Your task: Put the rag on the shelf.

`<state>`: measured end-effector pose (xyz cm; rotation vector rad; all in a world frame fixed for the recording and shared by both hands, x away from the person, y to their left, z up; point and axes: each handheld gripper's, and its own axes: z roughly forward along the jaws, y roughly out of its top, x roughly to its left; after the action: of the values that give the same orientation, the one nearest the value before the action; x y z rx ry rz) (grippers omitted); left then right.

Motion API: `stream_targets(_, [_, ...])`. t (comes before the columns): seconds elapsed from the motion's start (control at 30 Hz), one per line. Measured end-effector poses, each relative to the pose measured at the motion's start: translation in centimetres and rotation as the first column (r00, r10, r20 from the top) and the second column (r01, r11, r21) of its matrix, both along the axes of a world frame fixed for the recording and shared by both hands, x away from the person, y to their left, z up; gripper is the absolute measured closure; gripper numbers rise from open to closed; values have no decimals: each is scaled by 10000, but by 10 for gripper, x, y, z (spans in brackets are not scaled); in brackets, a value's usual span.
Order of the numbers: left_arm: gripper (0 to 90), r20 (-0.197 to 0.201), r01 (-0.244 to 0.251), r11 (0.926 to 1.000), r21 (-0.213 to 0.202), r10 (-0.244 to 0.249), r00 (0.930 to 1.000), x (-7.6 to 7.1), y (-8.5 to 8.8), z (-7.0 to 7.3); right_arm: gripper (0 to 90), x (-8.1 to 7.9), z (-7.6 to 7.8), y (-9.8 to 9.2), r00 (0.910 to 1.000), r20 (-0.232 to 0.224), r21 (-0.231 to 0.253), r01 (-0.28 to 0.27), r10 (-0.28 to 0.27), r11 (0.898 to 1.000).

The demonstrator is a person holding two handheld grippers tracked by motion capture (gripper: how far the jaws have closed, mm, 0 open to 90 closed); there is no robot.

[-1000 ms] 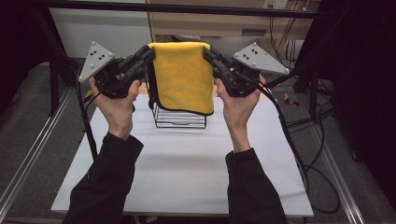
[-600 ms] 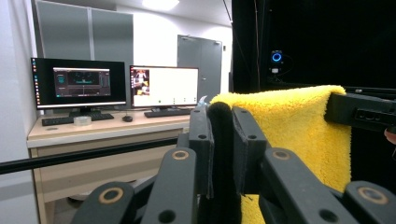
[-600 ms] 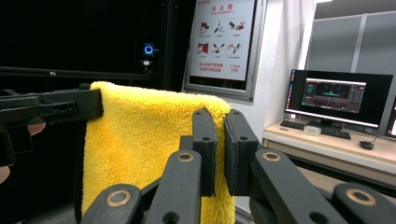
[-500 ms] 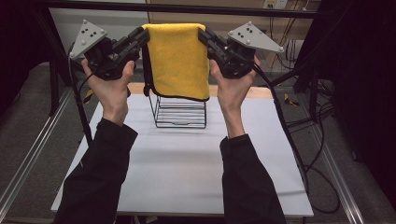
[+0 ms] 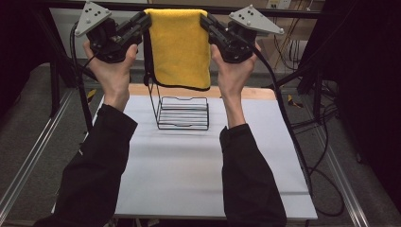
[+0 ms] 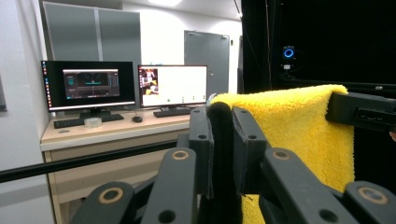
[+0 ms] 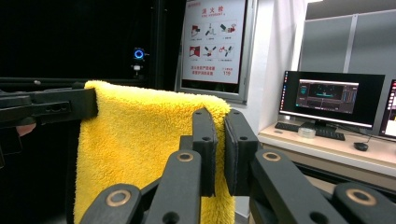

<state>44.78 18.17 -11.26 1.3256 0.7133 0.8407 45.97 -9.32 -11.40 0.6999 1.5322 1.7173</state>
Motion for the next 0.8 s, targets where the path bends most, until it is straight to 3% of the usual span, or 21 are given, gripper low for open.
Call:
stream_targets(0.17, [795,-171,-65,10000,44,65,9998,12,2,2,846,10,0,2,10000,-83,-20,2,-2,10000])
stream_targets(0.53, [795,-110,-291,9993,229,294,9995,36,-2,15,846,35,9,3,9999,-127,175,98,-96,9998])
stream_targets(0.8, [794,-456,-287,9996,-29,285,9986,58,2,5,845,57,4,5,9992,-395,114,28,-23,9999])
